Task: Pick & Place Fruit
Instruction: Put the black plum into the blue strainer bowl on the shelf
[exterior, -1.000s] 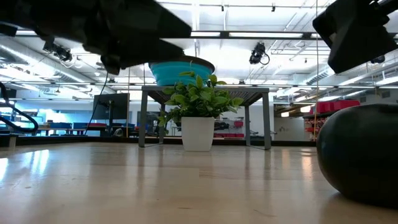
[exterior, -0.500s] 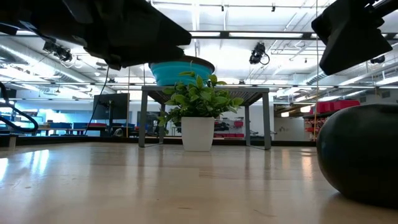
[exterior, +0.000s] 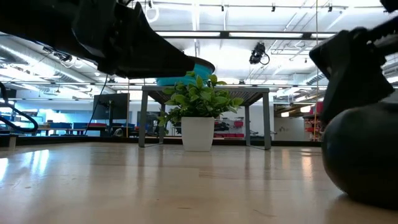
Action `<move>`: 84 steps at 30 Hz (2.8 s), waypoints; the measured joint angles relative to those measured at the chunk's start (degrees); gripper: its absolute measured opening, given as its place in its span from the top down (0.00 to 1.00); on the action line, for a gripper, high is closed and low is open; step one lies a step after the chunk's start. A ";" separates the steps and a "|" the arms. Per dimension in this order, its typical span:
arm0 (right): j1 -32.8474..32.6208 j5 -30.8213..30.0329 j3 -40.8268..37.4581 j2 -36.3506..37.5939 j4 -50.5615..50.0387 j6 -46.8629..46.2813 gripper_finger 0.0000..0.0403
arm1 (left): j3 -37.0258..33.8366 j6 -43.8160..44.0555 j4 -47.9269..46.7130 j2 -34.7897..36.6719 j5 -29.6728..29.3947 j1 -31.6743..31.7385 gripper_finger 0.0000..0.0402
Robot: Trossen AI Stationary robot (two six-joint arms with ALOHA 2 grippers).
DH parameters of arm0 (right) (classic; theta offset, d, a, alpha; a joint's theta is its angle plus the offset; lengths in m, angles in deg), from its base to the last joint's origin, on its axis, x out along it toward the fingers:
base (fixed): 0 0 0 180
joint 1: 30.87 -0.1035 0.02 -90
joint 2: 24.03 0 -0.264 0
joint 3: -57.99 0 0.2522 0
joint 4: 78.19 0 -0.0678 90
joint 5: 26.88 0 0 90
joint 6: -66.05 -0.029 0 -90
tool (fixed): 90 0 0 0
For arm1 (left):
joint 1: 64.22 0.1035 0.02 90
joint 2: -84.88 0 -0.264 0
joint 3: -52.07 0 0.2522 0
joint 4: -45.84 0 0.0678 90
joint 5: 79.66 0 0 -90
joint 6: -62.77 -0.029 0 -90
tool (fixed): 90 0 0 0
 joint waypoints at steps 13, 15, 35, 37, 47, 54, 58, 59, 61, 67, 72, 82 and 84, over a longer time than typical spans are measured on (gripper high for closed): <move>0.06 0.00 0.00 -3.33 -0.40 -0.26 0.19 | 0.00 -0.03 0.10 0.00 0.17 0.05 0.42; 0.07 -0.57 0.00 -3.33 -0.51 -0.28 0.19 | 0.00 -0.02 0.09 0.00 0.16 0.08 0.42; 0.11 -1.45 0.00 -3.31 0.09 -0.63 0.30 | -0.02 0.00 0.03 0.02 0.08 0.08 0.42; 0.11 -1.44 0.00 -2.83 0.31 -0.63 0.30 | -0.02 0.00 0.04 0.02 0.09 0.08 0.42; 0.21 -7.14 0.00 3.28 0.22 -0.35 0.30 | -0.02 0.03 0.09 0.02 0.09 0.07 0.42; 2.85 -20.68 0.00 10.39 -1.93 -1.91 0.30 | -0.02 0.04 0.20 0.02 0.09 0.08 0.42; 6.91 -24.11 0.00 13.70 -2.22 0.49 0.31 | -0.02 0.03 0.20 0.02 0.09 0.08 0.42; 8.15 -24.32 0.00 14.36 -2.09 1.43 0.31 | -0.02 0.03 0.18 0.02 0.09 0.08 0.42; 11.03 -24.49 0.00 15.39 -1.63 3.90 0.31 | -0.02 -0.04 0.18 0.02 0.09 0.06 0.42; 20.86 -20.75 -0.01 16.08 9.63 16.35 0.31 | -0.02 -0.04 0.18 0.02 0.09 0.08 0.42; 29.86 -15.41 0.00 16.08 20.12 22.12 0.31 | -0.02 -0.04 0.18 0.02 0.09 0.12 0.42; 44.91 0.07 2.69 13.65 35.42 27.20 0.31 | -0.02 -0.18 0.13 0.02 1.17 1.06 0.42; 46.46 0.50 5.03 12.46 35.14 29.45 0.31 | -0.02 0.00 0.07 0.02 2.27 1.44 0.42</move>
